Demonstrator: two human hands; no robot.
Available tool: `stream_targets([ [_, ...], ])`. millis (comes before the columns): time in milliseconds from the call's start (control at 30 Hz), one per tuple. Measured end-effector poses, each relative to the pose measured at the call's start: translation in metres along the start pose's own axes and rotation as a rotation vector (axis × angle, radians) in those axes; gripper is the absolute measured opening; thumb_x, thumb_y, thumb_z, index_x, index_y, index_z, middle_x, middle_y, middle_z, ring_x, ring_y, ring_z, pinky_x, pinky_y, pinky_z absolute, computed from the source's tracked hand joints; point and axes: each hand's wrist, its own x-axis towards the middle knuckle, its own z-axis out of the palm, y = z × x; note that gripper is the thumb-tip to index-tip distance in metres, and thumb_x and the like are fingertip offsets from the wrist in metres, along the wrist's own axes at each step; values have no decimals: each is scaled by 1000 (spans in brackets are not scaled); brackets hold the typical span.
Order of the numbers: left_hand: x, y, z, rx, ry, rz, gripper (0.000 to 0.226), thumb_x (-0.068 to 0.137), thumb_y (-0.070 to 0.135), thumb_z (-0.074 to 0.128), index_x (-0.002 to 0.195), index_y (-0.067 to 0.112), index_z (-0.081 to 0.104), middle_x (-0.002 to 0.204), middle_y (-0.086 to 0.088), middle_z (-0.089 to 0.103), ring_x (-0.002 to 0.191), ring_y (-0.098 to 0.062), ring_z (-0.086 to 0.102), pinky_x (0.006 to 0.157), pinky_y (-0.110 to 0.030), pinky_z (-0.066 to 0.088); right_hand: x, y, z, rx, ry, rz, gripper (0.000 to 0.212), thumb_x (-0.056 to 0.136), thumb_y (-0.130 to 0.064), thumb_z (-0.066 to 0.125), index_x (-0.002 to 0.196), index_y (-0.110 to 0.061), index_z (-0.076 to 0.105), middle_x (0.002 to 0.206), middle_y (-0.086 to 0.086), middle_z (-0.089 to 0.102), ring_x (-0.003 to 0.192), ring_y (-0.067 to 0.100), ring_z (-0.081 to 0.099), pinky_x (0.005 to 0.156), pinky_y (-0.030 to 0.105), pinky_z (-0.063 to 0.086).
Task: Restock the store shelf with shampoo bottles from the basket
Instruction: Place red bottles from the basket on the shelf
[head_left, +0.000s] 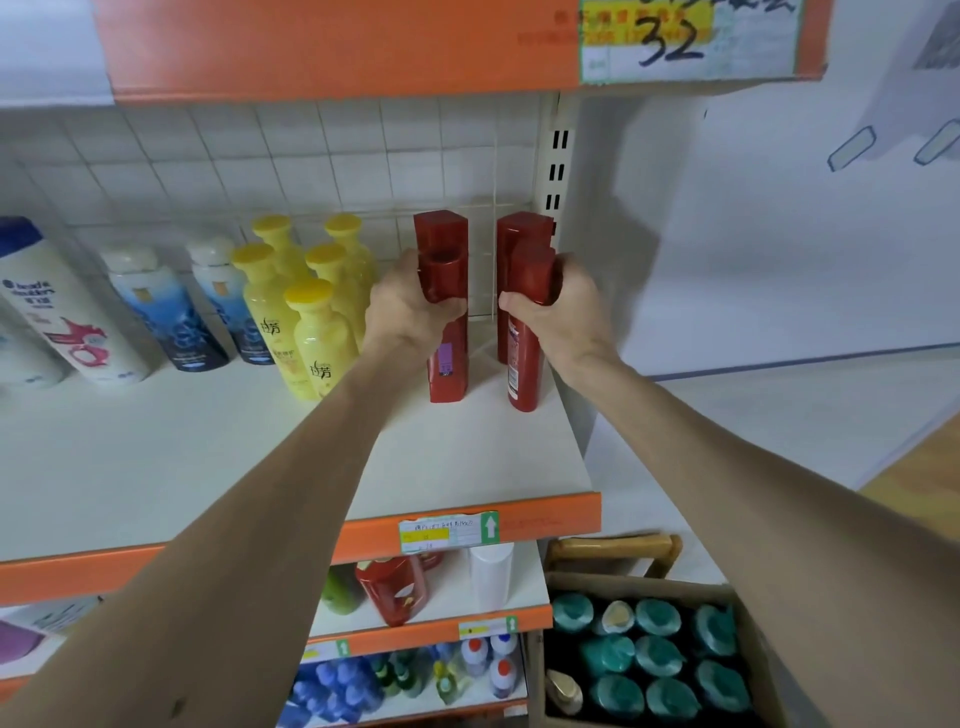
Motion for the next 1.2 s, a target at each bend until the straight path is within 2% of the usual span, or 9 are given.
stream_targets([
  [233,1,1,-1,113,46,25,51,77,27,75,123,21,53,113,0,66,101,-26,63,85,-34,49,1,3,-1,105,-44,45,32,80,-27,74,109,-17,62,96,-4,71,89,16,69,90,43,55],
  [367,1,5,-2,168,63,9,52,76,30,74,124,26,53,112,0,66,100,-26,63,83,-34,47,1,6,-6,139,-117,61,29,84,-28,72,110,-25,61,104,-5,70,97,16,67,95,42,53],
  [533,0,8,7,8,-15,-36,45,76,25,72,117,17,57,108,-3,67,99,-26,63,88,-38,53,-2,4,-3,131,-94,58,31,85,-29,70,114,-22,60,103,-4,70,96,16,67,94,43,53],
  [633,-1,5,11,-128,-42,-98,43,80,30,69,118,17,53,106,-3,65,99,-24,63,91,-37,52,-1,4,-3,118,-88,61,32,85,-30,70,115,-22,59,105,-3,69,97,18,66,95,44,53],
  [800,-5,6,7,-270,-89,-53,45,89,28,60,130,24,42,107,2,60,100,-19,59,91,-34,50,-1,4,-3,117,-83,58,31,85,-30,70,113,-23,58,105,-4,70,98,18,67,95,44,53],
  [867,-5,6,5,-258,-119,-36,49,89,21,60,133,20,38,107,1,58,98,-17,58,87,-29,48,-2,4,-4,119,-87,54,30,86,-30,70,112,-24,58,105,-4,69,98,18,66,95,43,52],
  [1000,-2,-10,10,-196,-165,-113,50,82,8,68,125,10,43,107,-7,59,98,-24,59,91,-38,50,-3,2,-4,108,-88,44,27,87,-29,69,110,-24,57,105,-4,68,98,18,66,95,41,52],
  [1067,-4,-27,21,-171,-180,-176,52,77,10,72,122,10,48,109,-7,63,99,-26,62,90,-39,52,-3,3,-5,96,-79,43,29,87,-30,69,112,-22,58,105,-4,69,97,17,66,93,39,53],
  [1200,-16,-60,53,-174,-202,-251,53,76,10,72,125,15,53,112,-7,65,95,-24,64,76,-32,55,-2,4,-6,101,-81,44,28,87,-29,68,112,-21,60,100,-5,70,91,12,66,89,36,54],
])
